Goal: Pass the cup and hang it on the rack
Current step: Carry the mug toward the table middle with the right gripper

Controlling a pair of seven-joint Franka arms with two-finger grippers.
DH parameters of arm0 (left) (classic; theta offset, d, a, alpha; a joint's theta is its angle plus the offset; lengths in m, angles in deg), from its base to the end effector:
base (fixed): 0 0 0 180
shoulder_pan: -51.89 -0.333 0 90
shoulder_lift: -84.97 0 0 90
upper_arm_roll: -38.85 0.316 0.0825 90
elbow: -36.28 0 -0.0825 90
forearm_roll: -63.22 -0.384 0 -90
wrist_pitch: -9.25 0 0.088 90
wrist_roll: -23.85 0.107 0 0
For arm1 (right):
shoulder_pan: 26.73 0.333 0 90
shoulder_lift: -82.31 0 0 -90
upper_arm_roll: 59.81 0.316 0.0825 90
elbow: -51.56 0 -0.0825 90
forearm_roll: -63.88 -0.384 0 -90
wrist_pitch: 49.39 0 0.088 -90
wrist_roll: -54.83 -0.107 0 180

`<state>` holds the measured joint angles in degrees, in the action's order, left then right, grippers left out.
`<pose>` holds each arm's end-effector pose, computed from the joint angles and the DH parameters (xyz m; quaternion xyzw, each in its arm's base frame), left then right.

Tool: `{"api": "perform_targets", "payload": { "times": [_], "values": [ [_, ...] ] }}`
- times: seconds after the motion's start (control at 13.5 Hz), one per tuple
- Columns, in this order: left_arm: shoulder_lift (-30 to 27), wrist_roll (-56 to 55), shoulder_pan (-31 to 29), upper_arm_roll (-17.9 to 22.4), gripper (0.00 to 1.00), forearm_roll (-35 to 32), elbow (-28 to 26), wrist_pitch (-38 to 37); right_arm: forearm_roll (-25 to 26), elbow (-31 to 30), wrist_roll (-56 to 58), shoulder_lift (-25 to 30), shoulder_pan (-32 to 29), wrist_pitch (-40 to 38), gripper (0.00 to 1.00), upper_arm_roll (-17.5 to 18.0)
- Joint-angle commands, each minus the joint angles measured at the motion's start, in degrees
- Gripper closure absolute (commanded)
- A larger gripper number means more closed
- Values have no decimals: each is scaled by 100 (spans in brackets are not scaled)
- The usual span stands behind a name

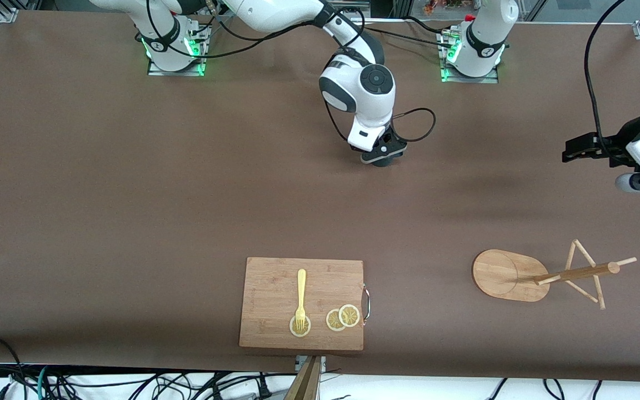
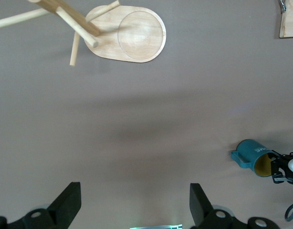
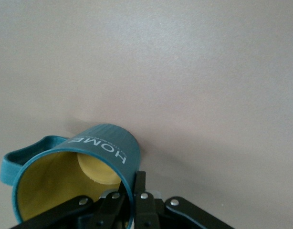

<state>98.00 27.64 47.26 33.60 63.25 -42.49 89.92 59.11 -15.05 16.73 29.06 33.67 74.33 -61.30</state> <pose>0.6035 -0.0003 0.5712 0.9945 -0.0381 -0.0962 0.0133 0.3905 0.6657 0.2357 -0.9855 -0.1643 -0.0036 0.0420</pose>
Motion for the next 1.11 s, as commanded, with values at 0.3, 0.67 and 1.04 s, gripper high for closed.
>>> {"api": "perform_targets", "payload": {
  "times": [0.3, 0.67, 1.04],
  "values": [
    [-82, 235, 409, 6, 0, 287, -155, -393, 47, 201, -276, 146, 60, -67, 40, -123],
    [-126, 2333, 402, 15, 0, 1155, -876, -149, -102, 175, -381, 1033, -186, -787, 0, -167],
    [-109, 4890, 410, 15, 0, 1895, -1702, 651, -120, 104, -479, 1956, -713, -2166, 0, -1106]
  ]
}}
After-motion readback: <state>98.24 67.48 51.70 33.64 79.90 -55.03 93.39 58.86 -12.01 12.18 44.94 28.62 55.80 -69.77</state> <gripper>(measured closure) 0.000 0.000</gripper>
